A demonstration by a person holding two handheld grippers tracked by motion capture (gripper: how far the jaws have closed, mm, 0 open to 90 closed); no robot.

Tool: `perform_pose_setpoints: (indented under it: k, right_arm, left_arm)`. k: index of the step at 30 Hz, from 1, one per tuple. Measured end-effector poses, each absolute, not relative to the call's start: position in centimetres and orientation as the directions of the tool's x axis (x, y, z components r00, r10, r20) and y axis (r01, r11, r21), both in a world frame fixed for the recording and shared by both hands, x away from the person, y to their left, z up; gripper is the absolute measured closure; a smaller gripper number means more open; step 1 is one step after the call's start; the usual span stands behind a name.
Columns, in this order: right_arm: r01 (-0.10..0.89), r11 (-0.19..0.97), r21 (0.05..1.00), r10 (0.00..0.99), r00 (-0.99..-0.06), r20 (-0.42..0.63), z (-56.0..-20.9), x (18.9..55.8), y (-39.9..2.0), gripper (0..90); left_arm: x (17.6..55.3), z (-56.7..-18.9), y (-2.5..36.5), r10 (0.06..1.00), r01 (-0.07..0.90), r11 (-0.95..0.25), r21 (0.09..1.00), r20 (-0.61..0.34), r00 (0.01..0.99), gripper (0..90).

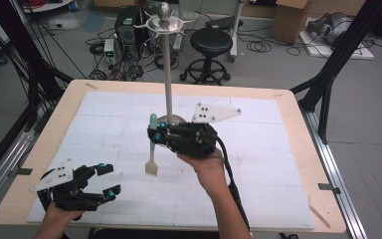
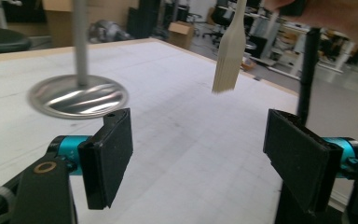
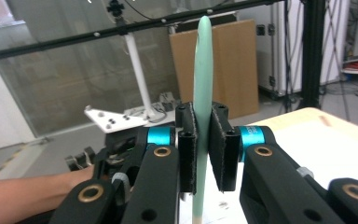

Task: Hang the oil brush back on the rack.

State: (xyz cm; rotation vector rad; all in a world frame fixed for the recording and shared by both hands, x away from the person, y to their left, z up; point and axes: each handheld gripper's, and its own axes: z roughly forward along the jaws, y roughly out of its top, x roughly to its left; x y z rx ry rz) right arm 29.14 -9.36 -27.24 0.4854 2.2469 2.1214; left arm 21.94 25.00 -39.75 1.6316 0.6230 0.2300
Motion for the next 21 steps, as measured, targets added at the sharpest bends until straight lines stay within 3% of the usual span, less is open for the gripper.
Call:
perform_pose_setpoints:
  k: [10,21]
  right_arm:
    - [0.181,0.066,0.981,0.294,-0.943,0.154,-21.8,34.3,-7.2,81.9]
    - [0.195,0.039,0.980,0.346,-0.923,0.170,-18.2,38.1,-7.9,81.8]
  left_arm:
    - [22.3,-40.2,26.8,0.566,0.263,-0.029,0.964,-0.201,0.799,22.3]
    - [22.4,-40.2,27.4,0.574,0.256,-0.006,0.967,-0.206,0.793,22.5]
